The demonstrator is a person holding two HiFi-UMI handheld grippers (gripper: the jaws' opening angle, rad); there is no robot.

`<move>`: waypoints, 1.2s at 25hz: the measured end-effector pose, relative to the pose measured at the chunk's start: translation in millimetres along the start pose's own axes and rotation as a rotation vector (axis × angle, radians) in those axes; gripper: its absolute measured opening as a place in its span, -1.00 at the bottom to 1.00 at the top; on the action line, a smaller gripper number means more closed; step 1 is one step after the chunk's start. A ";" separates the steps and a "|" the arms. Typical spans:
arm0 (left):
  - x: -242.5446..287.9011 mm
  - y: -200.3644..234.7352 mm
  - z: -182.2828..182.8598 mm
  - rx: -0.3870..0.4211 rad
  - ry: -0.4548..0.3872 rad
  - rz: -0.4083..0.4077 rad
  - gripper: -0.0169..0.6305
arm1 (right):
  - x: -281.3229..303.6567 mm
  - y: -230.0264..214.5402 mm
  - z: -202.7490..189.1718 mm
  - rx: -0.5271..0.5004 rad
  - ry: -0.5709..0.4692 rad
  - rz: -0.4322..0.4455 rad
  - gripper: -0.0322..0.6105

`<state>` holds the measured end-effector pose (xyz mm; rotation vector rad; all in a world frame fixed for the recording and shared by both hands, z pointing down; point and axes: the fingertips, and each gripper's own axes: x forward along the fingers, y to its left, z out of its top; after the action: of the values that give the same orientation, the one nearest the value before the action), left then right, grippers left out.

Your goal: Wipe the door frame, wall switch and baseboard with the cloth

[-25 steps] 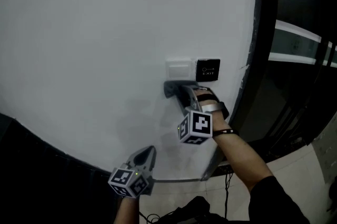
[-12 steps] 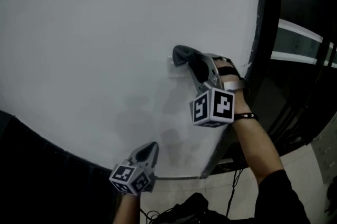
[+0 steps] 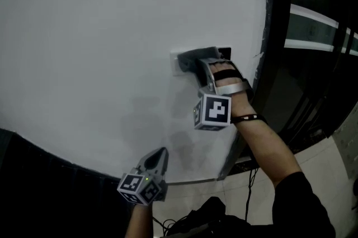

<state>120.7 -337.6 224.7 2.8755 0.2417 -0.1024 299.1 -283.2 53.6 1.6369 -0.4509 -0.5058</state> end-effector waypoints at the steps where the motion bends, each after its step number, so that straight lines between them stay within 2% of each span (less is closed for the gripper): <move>1: -0.6 3.0 -1.9 0.000 0.007 0.008 -0.97 | -0.9 3.3 0.4 0.011 0.001 0.006 -0.62; 5: -1.0 0.3 -5.7 -0.017 0.006 -0.008 -0.97 | -4.8 22.9 -2.6 0.029 0.017 0.044 -0.62; 9: 2.5 -5.2 -13.5 -0.006 0.042 -0.014 -0.97 | -6.7 47.1 -8.1 0.045 0.020 0.097 -0.62; 15: 0.4 -5.8 -5.6 0.021 0.035 -0.015 -0.97 | -13.8 49.6 -8.5 0.039 0.013 0.142 -0.62; 18: -1.3 1.0 -0.1 -0.010 0.015 -0.008 -0.97 | -23.7 27.3 -10.7 0.021 0.002 0.096 -0.62; 21: -3.0 2.1 -1.1 -0.043 0.014 -0.014 -0.97 | -32.7 -15.1 -21.6 0.075 0.009 -0.011 -0.62; 23: -0.2 -1.0 0.5 -0.043 0.014 -0.020 -0.97 | -32.6 -31.7 -35.2 0.109 0.042 -0.035 -0.62; 26: 4.7 -8.7 4.3 -0.052 0.003 -0.042 -0.97 | -20.3 -32.3 -55.7 0.078 0.088 -0.037 -0.62; 30: 6.5 -17.2 1.1 -0.045 0.016 -0.062 -0.97 | -19.1 -10.9 -60.2 0.102 0.082 0.011 -0.62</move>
<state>124.1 -320.4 218.8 2.8258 0.3314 -0.0840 317.4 -221.9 50.2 1.7457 -0.4302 -0.4118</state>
